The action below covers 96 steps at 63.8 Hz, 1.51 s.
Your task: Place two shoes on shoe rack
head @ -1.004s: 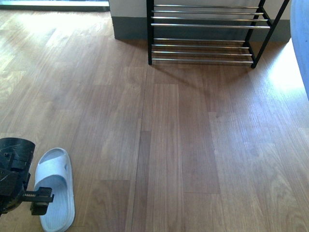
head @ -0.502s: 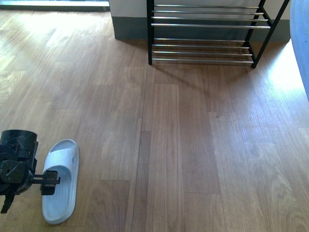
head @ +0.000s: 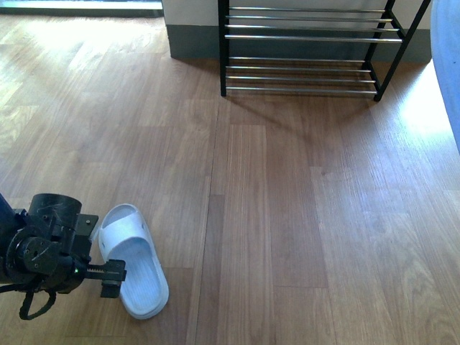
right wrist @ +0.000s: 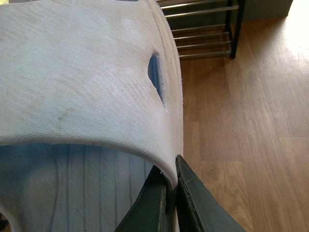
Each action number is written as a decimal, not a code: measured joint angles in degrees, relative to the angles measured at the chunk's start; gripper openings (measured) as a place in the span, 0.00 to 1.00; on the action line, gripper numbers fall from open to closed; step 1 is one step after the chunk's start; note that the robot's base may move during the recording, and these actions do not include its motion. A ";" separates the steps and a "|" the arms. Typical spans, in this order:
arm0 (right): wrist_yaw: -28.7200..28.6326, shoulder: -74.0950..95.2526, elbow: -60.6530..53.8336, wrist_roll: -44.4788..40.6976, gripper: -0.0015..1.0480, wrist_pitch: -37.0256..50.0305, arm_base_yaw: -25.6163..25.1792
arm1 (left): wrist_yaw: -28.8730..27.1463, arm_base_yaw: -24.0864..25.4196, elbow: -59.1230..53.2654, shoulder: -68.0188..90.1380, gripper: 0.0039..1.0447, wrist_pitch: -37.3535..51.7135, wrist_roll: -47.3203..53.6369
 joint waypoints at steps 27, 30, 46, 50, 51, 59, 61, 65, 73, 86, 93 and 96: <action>0.00 0.00 0.00 -0.02 0.02 0.00 0.00 | -6.12 -3.63 0.61 -1.70 0.91 -1.95 -8.24; 0.00 0.00 0.00 0.00 0.02 -0.02 0.00 | -7.06 -4.63 0.61 -1.70 0.91 -2.23 -10.12; 0.00 0.00 0.00 0.00 0.02 0.00 0.00 | -8.85 -7.65 0.90 -1.68 0.91 -3.65 -17.57; 0.00 0.00 0.00 0.00 0.02 0.00 0.00 | -8.74 -8.00 1.11 -1.62 0.91 -3.82 -19.30; 0.00 0.00 0.00 0.00 0.02 0.00 0.00 | -8.90 -8.07 1.16 -1.57 0.91 -3.85 -19.65; 0.00 0.00 0.00 -0.02 0.02 0.00 0.00 | -8.52 -9.27 1.51 -1.49 0.91 -4.20 -23.41; 0.00 0.00 0.00 0.00 0.02 0.00 0.00 | -8.41 -9.57 1.55 -1.49 0.91 -4.28 -23.87; 0.00 0.00 0.00 0.00 0.02 0.00 0.00 | -9.11 -10.93 1.55 -1.49 0.91 -4.46 -25.83; 0.00 0.00 0.00 0.00 0.02 0.00 0.00 | -8.55 -13.77 1.55 -1.49 0.91 -4.57 -30.60; 0.00 0.00 0.00 0.00 0.02 0.00 0.00 | -7.98 -17.31 1.53 -1.49 0.91 -5.62 -34.51; 0.00 0.00 0.00 0.00 0.02 0.00 0.00 | -10.19 -17.31 1.51 -1.49 0.91 -5.73 -36.44; 0.02 0.00 0.00 0.00 0.02 0.00 -0.02 | -11.21 -16.92 1.51 -1.49 0.91 -5.62 -37.09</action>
